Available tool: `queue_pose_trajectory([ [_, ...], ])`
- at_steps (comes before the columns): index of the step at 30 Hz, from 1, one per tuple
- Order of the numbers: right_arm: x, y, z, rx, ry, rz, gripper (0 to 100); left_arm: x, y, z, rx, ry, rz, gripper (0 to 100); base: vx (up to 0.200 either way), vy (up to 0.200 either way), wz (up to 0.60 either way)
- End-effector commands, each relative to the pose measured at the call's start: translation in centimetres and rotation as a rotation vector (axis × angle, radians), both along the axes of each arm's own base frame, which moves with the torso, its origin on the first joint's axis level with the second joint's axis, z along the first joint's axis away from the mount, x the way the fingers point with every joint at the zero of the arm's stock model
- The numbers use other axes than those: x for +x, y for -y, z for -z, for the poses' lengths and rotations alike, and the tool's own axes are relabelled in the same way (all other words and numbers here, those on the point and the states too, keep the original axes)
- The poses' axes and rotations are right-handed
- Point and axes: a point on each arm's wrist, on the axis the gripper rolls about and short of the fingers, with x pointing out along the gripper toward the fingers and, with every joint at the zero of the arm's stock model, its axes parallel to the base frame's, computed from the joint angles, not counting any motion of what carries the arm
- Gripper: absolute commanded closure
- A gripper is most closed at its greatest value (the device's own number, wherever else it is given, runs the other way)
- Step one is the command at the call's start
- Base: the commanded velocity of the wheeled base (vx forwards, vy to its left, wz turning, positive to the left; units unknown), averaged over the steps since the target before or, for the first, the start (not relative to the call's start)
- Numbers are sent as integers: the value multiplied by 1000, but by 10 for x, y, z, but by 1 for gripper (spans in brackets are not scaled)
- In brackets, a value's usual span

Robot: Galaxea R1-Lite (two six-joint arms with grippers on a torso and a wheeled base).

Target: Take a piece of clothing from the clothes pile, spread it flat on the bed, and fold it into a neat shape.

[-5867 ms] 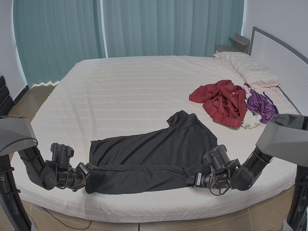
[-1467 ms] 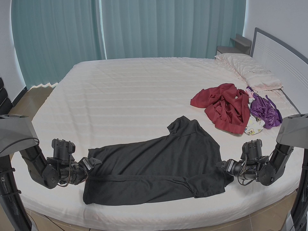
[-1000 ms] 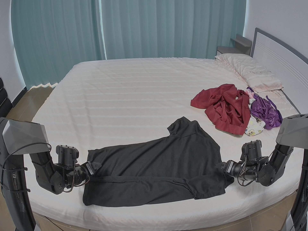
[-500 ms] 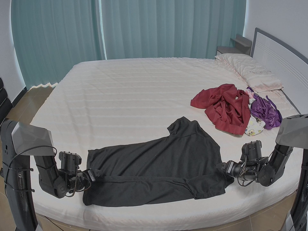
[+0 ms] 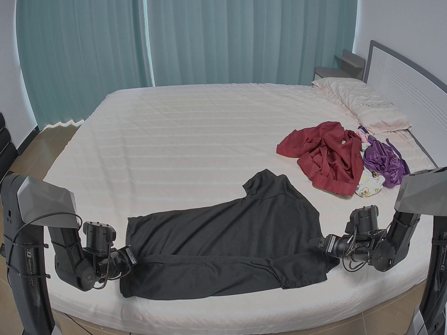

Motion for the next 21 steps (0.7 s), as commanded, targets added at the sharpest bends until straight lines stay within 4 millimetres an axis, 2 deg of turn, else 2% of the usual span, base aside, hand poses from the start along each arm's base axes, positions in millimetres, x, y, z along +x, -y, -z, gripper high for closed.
queue_pose_trajectory([
  [1,0,-1,13,-9,-26,-63,0,-6,-1,2,-1,-15,-3,100,0,0,0],
  [9,8,-1,25,-83,-9,-157,0,-9,-5,3,-1,-27,-14,100,0,0,0],
  [17,8,-3,33,-25,-34,-232,0,-9,-8,2,-2,-27,-24,100,0,0,0],
  [18,8,-3,33,-25,-34,-232,100,-9,-8,2,-2,-27,-24,100,0,0,0],
  [21,12,-4,33,-24,-19,-235,100,-9,-9,2,-2,-27,-27,100,0,0,0],
])
